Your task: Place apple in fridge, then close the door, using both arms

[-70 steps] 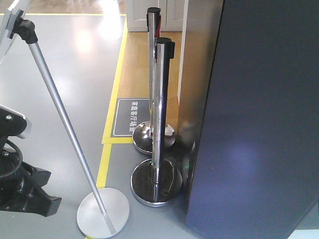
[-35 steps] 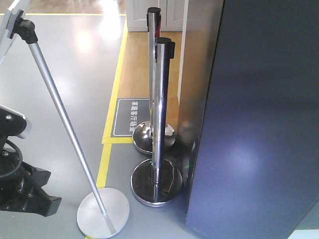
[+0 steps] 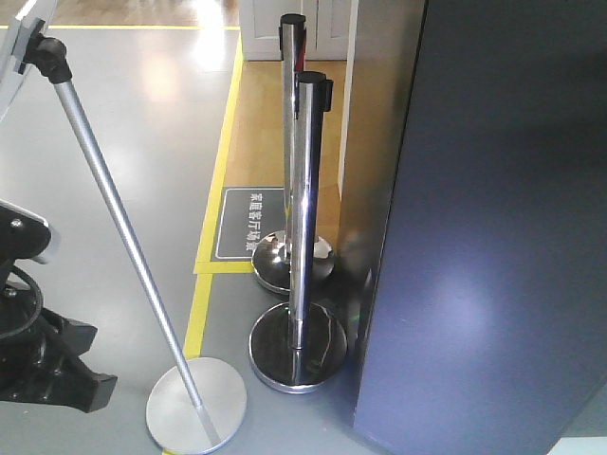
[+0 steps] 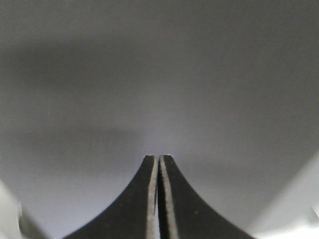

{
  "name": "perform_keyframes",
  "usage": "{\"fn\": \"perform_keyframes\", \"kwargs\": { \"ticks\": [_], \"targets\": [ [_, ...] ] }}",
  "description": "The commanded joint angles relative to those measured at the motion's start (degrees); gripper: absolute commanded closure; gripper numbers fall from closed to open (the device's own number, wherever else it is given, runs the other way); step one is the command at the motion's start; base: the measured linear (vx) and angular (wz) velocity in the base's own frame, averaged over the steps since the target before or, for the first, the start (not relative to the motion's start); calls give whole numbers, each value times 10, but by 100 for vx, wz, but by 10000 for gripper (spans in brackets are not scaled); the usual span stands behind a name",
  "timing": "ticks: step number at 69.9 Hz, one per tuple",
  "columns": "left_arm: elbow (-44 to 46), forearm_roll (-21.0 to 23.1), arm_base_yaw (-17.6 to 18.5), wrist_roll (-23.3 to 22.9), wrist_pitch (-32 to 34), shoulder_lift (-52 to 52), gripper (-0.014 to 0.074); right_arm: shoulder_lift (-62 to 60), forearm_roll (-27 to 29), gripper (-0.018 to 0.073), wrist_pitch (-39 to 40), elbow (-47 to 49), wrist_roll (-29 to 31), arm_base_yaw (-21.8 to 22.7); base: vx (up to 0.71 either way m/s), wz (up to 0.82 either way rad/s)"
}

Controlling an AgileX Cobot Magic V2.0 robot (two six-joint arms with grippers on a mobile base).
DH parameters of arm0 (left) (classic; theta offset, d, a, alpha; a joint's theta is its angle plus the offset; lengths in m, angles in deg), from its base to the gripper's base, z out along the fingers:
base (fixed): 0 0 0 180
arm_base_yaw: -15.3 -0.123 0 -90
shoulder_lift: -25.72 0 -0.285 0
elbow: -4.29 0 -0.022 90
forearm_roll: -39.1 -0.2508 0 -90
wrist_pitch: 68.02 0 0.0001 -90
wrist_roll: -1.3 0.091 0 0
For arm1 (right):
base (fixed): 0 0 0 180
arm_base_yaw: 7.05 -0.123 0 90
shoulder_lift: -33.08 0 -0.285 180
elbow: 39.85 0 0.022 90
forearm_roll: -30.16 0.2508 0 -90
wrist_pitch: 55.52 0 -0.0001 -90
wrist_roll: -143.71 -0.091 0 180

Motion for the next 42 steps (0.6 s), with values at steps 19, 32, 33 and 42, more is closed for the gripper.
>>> {"fn": "perform_keyframes", "kwargs": {
  "ticks": [19, 32, 33, 42],
  "targets": [
    [15, -7, 2, -6, 25, 8, 603, 115, 67, 562, 260, 37, 97, 8, 0, 0],
    [15, -7, 2, -6, 25, 8, 603, 218, 61, 562, 246, 122, 97, 8, 0, 0],
    [15, -7, 2, -6, 25, 8, 603, 226, 61, 562, 234, 133, 97, 8, 0, 0],
    [15, -7, 2, -6, 25, 8, 603, 282, 63, 562, 96, 220, 97, 8, 0, 0]
  ]
}}
